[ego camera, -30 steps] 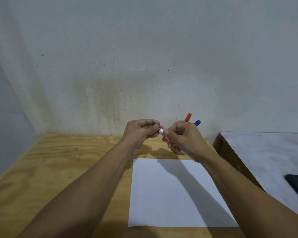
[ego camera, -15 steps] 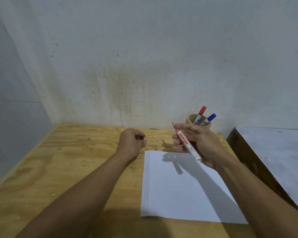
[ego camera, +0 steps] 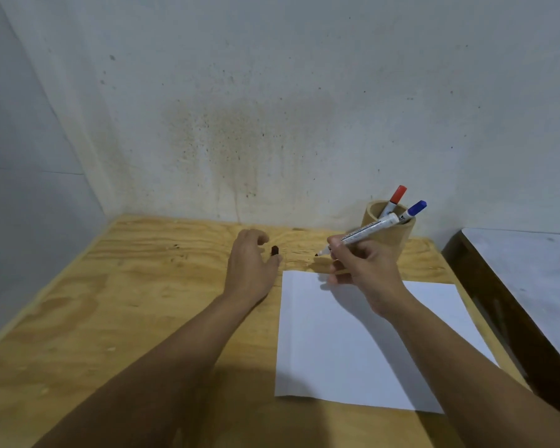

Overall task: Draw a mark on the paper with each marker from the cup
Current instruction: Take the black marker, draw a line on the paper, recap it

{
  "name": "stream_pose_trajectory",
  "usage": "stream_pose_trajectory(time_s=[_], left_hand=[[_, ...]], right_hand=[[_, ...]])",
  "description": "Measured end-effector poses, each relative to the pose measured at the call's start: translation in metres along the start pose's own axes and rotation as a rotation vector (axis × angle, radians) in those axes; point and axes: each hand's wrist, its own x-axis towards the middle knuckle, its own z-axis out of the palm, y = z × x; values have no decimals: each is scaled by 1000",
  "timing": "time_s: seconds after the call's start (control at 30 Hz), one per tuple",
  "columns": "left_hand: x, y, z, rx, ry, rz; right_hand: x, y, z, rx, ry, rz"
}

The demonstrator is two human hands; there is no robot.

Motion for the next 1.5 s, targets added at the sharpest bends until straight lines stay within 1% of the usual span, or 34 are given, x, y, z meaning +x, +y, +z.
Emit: stream_pose_trajectory(time_s=[0.03, 0.07, 0.17, 0.23, 0.33, 0.43, 0.57, 0.73, 0.93, 1.1, 1.27, 1.4, 1.5], left_hand=[[-7, 0, -3, 15, -5, 54], [-14, -1, -6, 33, -43, 101], [-27, -5, -16, 136, -237, 189], [-29, -10, -20, 215, -297, 220], [-33, -14, -20, 214, -289, 205], [-36, -16, -19, 175, -267, 225], [-38, -18, -20, 143, -280, 219], [-36, -20, -19, 130, -289, 201], [-35, -24, -20, 80, -305, 175], [-35, -24, -20, 90, -317, 150], [-34, -23, -20, 115, -313, 168], [-34, -23, -20, 116, -310, 169], [-34, -24, -20, 112, -308, 172]], right_hand=[[1, 4, 3, 2, 14, -1], [2, 7, 6, 11, 29, 4], [4, 16, 16, 16, 45, 25], [5, 17, 24, 31, 33, 31], [4, 12, 37, 101, -23, 4], [9, 13, 45, 78, -52, -13], [17, 19, 52, 39, -83, 1], [21, 27, 54, 90, -113, -19], [13, 23, 53, 50, -130, -88], [12, 23, 52, 11, -122, -100], [13, 24, 51, -37, -124, -110], [14, 26, 51, -31, -115, -112], [16, 29, 52, 10, -123, -79]])
